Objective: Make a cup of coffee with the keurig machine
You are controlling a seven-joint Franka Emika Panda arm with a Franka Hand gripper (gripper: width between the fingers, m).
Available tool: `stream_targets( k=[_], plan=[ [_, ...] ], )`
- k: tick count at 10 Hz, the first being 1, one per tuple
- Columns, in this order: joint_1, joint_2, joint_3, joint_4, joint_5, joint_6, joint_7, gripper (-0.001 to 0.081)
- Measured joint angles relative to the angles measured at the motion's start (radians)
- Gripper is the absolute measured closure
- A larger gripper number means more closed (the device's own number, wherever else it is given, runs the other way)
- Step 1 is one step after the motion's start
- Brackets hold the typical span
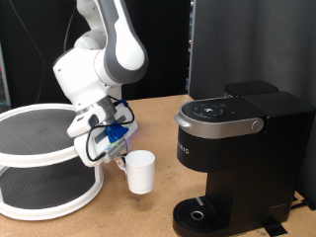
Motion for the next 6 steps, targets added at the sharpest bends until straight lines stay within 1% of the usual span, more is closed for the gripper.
stream_targets(
  k=[3,6],
  plan=[
    [0.035,0.041,-0.004,0.015,0.097,-0.005,-0.056,0.0734],
    [0.052,0.076,-0.004,0.036,0.159,-0.033,-0.075,0.0734]
  ],
)
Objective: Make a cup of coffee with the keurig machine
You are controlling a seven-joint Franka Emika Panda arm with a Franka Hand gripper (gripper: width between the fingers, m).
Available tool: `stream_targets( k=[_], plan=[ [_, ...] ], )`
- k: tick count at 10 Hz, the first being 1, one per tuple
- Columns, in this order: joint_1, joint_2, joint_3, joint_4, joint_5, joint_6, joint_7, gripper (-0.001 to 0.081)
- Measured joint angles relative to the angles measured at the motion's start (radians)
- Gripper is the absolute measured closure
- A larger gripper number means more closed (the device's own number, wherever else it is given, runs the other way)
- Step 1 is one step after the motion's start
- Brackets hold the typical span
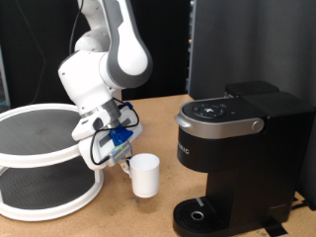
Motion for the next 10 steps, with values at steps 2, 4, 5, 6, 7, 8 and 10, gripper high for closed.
stream_targets(
  k=[2,4,5,6,7,8,10],
  plan=[
    [0.010,0.016,0.002,0.013,0.026,-0.014,-0.001,0.0734],
    [0.017,0.030,0.005,0.027,0.047,-0.029,-0.002,0.0734],
    [0.022,0.041,0.009,0.034,0.058,-0.035,-0.002,0.0734],
    [0.026,0.051,0.014,0.041,0.068,-0.041,-0.002,0.0734],
    [0.030,0.064,0.018,0.048,0.079,-0.047,-0.002,0.0734],
    [0.034,0.075,0.024,0.055,0.094,-0.053,-0.002,0.0734],
    [0.038,0.101,0.045,0.071,0.125,-0.070,-0.002,0.0734]
  ],
)
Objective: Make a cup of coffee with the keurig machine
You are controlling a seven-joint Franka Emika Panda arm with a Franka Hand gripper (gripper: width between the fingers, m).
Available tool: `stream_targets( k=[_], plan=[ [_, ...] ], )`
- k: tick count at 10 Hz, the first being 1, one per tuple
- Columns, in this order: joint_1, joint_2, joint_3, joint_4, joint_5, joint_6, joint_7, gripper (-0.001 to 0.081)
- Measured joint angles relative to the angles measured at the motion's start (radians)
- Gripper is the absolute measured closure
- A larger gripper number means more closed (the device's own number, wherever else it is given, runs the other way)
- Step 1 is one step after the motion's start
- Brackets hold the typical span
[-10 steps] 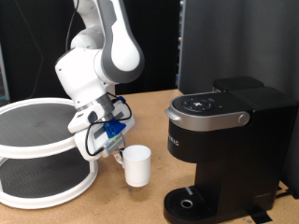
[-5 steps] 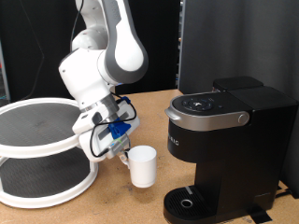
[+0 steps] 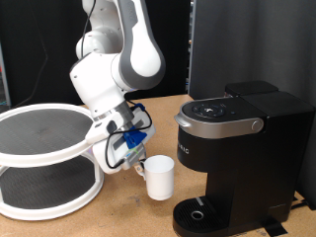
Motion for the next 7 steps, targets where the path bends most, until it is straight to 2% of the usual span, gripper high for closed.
stream_targets(
  k=[7],
  plan=[
    [0.006,0.106,0.102,0.068,0.129,-0.016,0.000,0.0734]
  ],
)
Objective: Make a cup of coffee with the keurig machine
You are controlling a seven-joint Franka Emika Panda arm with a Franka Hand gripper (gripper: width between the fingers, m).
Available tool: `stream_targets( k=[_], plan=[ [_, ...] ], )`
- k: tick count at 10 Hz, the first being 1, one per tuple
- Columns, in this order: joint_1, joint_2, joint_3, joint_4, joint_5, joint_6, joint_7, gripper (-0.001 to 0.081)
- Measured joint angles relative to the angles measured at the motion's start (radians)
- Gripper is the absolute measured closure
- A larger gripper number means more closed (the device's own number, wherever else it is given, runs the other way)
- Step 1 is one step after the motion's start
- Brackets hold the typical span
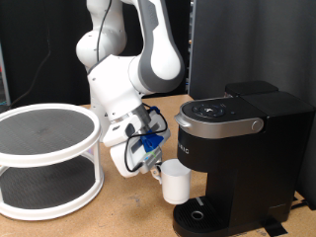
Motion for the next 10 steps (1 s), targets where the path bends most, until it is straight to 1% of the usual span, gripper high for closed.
stream_targets(
  k=[5,7,10],
  plan=[
    [0.000,0.059,0.053,0.042,0.074,-0.008,0.000,0.0734],
    [0.000,0.074,0.064,0.055,0.093,-0.010,0.000,0.0734],
    [0.000,0.102,0.068,0.082,0.125,-0.020,-0.020,0.0734]
  ],
)
